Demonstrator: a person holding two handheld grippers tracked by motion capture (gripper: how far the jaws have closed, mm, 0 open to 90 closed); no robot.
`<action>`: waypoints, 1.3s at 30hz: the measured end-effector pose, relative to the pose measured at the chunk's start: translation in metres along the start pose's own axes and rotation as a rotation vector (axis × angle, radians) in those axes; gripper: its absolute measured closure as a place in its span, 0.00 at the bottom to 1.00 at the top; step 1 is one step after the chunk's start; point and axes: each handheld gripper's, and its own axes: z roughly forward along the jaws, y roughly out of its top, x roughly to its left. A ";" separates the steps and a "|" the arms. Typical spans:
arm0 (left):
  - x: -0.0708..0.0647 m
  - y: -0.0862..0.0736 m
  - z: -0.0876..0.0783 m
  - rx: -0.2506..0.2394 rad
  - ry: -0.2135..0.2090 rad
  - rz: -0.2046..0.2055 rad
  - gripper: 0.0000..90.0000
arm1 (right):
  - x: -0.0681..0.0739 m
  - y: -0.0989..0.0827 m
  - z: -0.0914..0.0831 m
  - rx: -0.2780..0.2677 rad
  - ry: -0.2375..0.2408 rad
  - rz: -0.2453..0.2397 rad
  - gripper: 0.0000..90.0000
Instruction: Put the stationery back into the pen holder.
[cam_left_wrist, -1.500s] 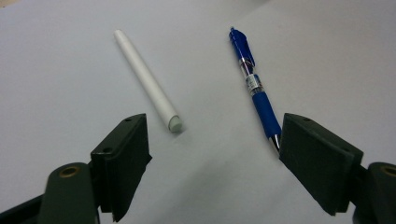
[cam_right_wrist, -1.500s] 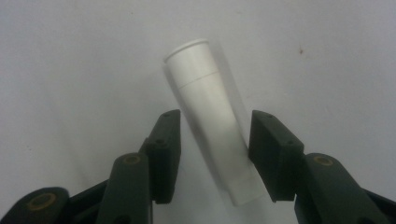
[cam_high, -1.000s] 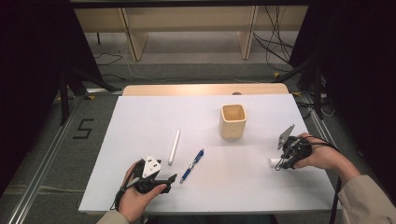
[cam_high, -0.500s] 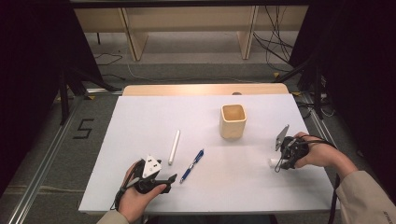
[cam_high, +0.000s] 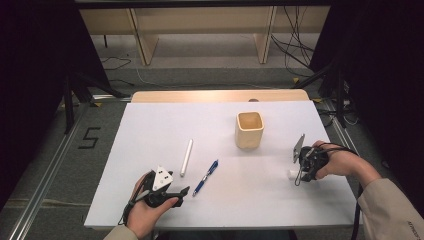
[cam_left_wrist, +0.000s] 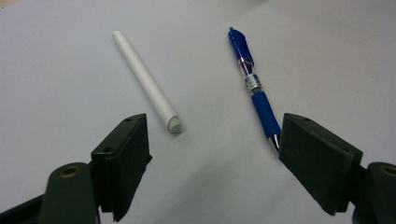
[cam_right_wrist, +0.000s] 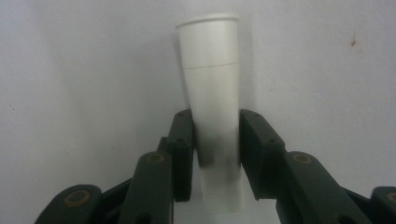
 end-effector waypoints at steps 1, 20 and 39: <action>0.000 0.000 0.000 0.000 -0.001 0.000 0.27 | 0.000 0.000 0.000 0.008 -0.001 -0.001 0.77; 0.000 0.000 0.000 -0.005 0.001 -0.005 0.27 | -0.001 -0.006 -0.005 -0.028 0.007 0.057 0.79; 0.001 0.000 0.000 -0.003 0.002 -0.006 0.27 | 0.001 -0.015 -0.017 -0.187 -0.035 0.167 0.79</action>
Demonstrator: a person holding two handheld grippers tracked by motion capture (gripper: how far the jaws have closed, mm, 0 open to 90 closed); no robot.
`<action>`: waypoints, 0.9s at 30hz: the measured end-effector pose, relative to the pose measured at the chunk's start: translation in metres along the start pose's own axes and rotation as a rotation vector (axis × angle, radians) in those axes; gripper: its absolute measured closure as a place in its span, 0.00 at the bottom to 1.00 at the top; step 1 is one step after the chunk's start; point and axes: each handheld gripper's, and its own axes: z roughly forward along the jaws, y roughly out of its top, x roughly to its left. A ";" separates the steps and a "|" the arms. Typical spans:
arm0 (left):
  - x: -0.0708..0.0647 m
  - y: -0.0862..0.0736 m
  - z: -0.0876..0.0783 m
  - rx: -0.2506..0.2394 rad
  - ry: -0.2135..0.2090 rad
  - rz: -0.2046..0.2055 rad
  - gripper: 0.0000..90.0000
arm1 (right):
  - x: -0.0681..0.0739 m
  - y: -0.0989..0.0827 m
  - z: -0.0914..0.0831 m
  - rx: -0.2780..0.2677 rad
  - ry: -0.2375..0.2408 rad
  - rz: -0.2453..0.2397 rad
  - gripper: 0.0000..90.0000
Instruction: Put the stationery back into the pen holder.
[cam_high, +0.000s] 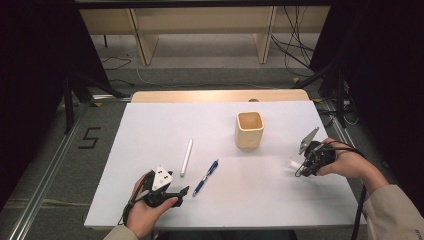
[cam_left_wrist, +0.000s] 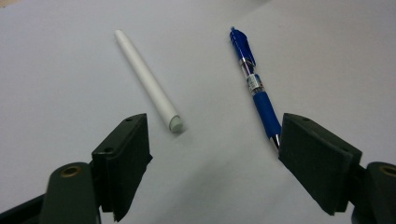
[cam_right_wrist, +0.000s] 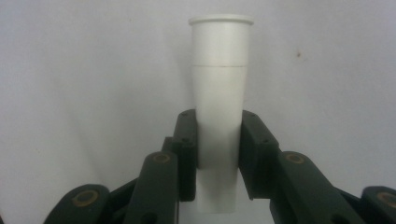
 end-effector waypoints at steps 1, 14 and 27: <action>0.000 0.000 0.000 0.000 0.000 0.000 0.27 | 0.000 0.000 -0.001 -0.013 -0.004 0.012 0.79; 0.001 0.000 0.000 -0.007 0.006 -0.006 0.27 | 0.000 0.000 -0.003 -0.176 -0.044 0.099 0.79; 0.001 0.000 0.000 -0.008 0.007 -0.005 0.27 | -0.001 0.003 -0.011 -0.308 -0.094 0.163 0.79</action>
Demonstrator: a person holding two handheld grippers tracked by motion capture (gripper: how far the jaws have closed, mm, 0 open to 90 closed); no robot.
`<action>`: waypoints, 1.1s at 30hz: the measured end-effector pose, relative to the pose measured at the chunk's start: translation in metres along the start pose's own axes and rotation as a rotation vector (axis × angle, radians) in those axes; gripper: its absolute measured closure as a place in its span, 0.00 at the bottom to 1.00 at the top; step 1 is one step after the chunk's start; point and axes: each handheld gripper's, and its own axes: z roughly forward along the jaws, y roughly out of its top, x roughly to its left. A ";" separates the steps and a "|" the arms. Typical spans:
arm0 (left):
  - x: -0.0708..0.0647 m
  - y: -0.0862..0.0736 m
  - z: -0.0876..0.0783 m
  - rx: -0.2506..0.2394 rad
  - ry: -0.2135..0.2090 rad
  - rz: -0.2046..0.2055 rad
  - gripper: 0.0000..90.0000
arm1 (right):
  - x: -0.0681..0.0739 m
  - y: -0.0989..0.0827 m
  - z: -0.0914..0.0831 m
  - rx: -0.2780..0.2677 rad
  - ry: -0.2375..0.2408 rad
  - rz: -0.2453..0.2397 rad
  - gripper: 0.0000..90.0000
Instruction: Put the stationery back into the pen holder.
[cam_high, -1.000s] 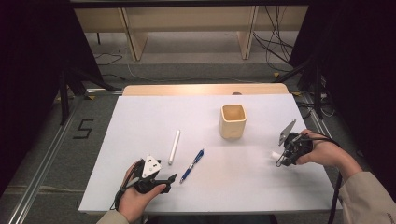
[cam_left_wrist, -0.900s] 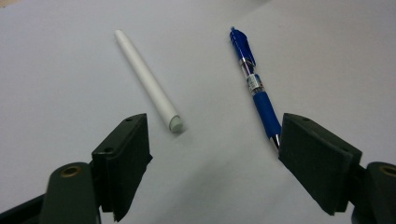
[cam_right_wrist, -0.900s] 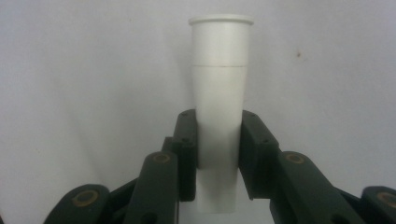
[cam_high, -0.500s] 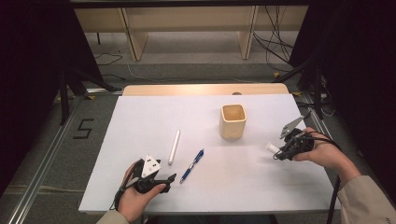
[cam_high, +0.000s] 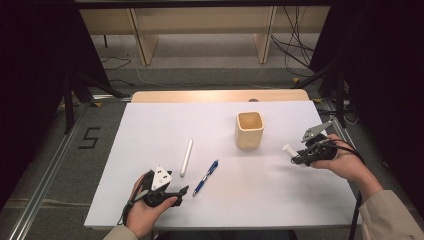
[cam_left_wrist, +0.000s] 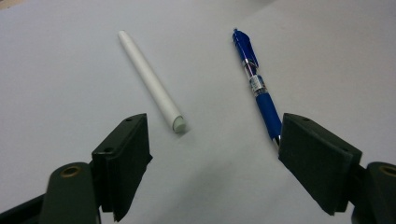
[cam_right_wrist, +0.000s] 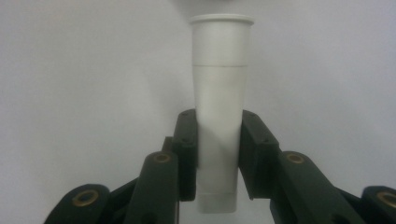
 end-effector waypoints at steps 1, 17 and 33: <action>0.000 0.000 0.000 0.000 0.000 0.000 0.27 | 0.000 0.001 0.000 -0.013 -0.007 0.005 0.79; 0.000 0.000 0.000 0.002 -0.001 0.001 0.27 | 0.000 0.011 -0.001 -0.193 -0.099 0.112 0.79; 0.000 0.000 0.000 0.003 -0.003 -0.002 0.27 | 0.004 0.037 -0.007 -0.398 -0.158 0.203 0.79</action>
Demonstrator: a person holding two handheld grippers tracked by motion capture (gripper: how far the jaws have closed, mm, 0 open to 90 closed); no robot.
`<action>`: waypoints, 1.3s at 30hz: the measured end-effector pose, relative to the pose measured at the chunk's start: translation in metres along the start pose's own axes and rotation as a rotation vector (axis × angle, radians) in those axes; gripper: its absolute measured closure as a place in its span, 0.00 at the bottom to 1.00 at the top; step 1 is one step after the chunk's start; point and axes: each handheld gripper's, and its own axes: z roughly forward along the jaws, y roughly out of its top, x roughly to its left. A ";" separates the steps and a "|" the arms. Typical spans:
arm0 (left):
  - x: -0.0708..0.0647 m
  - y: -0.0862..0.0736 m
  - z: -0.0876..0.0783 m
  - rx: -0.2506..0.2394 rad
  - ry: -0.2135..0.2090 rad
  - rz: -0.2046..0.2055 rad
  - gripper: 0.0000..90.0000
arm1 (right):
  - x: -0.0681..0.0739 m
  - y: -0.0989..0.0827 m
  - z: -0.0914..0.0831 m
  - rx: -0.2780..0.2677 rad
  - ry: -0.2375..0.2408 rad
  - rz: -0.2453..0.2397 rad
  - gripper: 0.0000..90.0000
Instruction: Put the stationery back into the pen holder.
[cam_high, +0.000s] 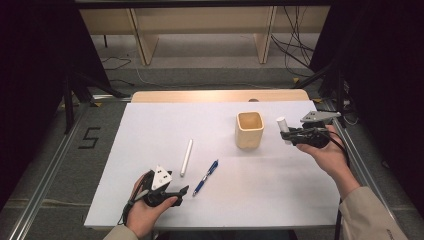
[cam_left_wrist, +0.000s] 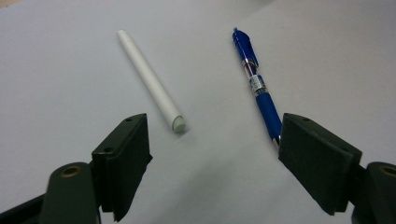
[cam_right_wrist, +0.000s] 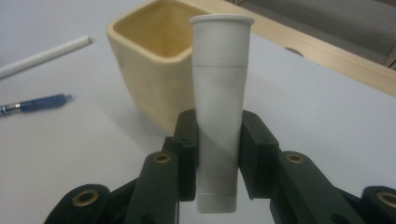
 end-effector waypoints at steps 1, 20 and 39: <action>0.000 0.000 0.000 0.000 0.000 0.000 0.27 | 0.001 0.002 0.001 -0.008 0.000 0.003 0.79; 0.000 0.000 0.000 -0.001 -0.001 0.003 0.27 | 0.012 0.034 0.018 -0.130 -0.024 0.045 0.79; 0.000 0.000 0.000 -0.002 -0.006 0.001 0.28 | 0.027 0.062 0.048 -0.167 -0.007 0.061 0.78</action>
